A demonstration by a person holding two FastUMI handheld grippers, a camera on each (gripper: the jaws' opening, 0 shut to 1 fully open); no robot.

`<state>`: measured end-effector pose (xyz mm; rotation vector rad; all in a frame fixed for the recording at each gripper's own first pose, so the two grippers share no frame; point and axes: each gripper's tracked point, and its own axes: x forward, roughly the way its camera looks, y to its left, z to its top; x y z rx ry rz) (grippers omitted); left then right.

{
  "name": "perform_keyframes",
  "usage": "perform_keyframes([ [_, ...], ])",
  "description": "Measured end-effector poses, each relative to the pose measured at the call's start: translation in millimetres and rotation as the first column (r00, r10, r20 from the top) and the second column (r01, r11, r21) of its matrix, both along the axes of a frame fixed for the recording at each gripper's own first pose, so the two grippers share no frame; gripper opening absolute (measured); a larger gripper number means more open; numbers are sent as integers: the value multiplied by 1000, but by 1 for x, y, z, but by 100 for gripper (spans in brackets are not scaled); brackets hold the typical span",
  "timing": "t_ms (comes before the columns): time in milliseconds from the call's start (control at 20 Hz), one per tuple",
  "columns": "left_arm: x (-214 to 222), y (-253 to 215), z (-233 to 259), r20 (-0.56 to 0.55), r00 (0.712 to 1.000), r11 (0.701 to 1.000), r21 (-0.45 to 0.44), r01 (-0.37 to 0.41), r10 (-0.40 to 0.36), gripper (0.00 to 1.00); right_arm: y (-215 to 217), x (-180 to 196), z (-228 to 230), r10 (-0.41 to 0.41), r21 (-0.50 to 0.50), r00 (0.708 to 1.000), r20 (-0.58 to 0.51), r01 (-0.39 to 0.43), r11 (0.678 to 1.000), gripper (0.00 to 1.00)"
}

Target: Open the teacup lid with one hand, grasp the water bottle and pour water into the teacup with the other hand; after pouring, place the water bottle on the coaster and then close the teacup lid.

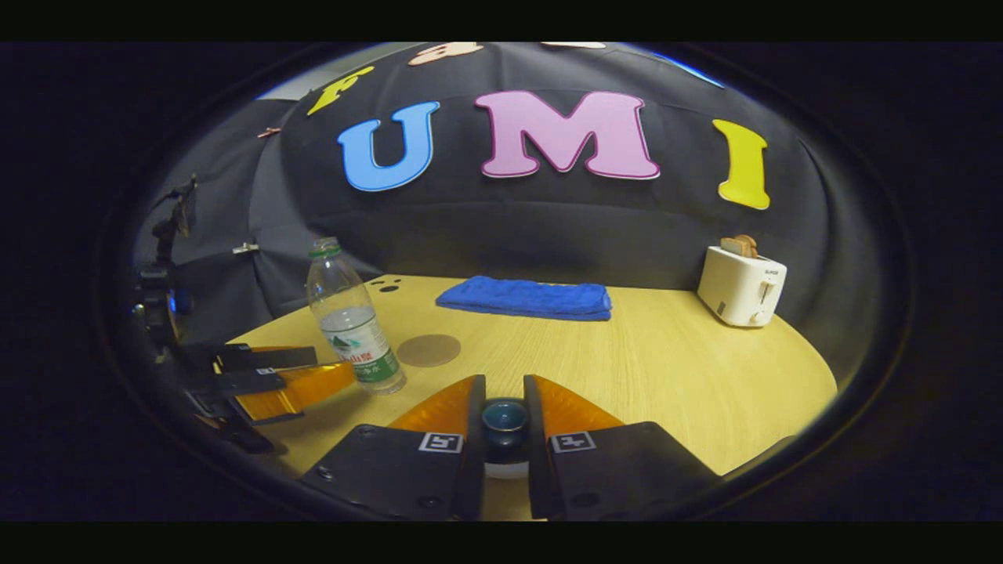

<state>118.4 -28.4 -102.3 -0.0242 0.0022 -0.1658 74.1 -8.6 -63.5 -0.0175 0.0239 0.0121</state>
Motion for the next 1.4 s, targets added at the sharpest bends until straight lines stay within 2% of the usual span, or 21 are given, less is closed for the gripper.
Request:
perform_keyframes([
  [150, 21, -10, 8, 21, 999, 998, -45, 42, -41, 95, -19, -7, -2, -34, 5, 999, -8, 34, 999, 26],
  [200, 28, -10, 10, 30, 999, 998, -42, 41, -40, 95, -23, -10, -5, -45, 11, 999, -14, 46, 999, 31],
  [250, 34, -11, 14, 38, 998, 998, -37, 43, -41, 95, -27, -12, -7, -56, 16, 998, -20, 56, 998, 31],
  [300, 39, -12, 18, 49, 998, 998, -33, 50, -48, 95, -32, -15, -11, -68, 23, 997, -26, 68, 997, 26],
  [400, 48, -16, 28, 70, 996, 998, -20, 63, -62, 95, -39, -19, -18, -89, 42, 995, -43, 91, 995, 26],
  [450, 52, -17, 34, 79, 995, 998, -10, 68, -67, 94, -42, -20, -22, -98, 50, 994, -51, 100, 994, 21],
  [500, 55, -18, 37, 87, 994, 997, -3, 71, -71, 94, -43, -21, -25, -106, 54, 993, -58, 109, 993, 31],
  [600, 61, -19, 40, 91, 993, 998, 11, 68, -69, 90, -47, -21, -31, -111, 64, 991, -72, 116, 991, 31],
  [650, 64, -19, 38, 82, 995, 998, 21, 63, -65, 84, -47, -22, -33, -112, 68, 991, -77, 117, 991, 31],
  [750, 65, -19, 38, 74, 995, 997, 52, 58, -62, 82, -48, -23, -33, -113, 68, 991, -77, 118, 991, 31],
  [800, 64, -19, 36, 67, 996, 996, 65, 54, -58, 81, -48, -23, -33, -112, 69, 991, -76, 118, 991, 26],
  [850, 63, -17, 36, 61, 997, 996, 83, 41, -46, 77, -49, -23, -32, -113, 71, 991, -75, 118, 990, 26],
  [900, 60, -14, 35, 53, 998, 992, 122, 30, -36, 80, -51, -24, -31, -113, 71, 991, -72, 118, 990, 26],
  [950, 56, -10, 37, 61, 998, 984, 177, 11, -22, 74, -53, -25, -29, -115, 70, 991, -68, 120, 990, 31],
  [1000, 52, -6, 42, 73, 997, 972, 236, -6, -11, 73, -54, -26, -28, -114, 69, 991, -65, 119, 991, 31],
  [1050, 48, -2, 49, 89, 996, 957, 290, -17, -10, 73, -55, -30, -27, -115, 67, 991, -64, 119, 991, 26],
  [1150, 41, 1, 61, 120, 993, 910, 412, -51, 2, 73, -58, -36, -25, -117, 69, 991, -60, 121, 990, 25],
  [1250, 37, 1, 70, 146, 989, 832, 551, -64, -20, 73, -61, -42, -25, -120, 72, 991, -58, 124, 990, 25],
  [1400, 32, -13, 69, 147, 986, 706, 707, -47, -82, 73, -70, -52, -30, -133, 65, 989, -61, 137, 988, 25],
])
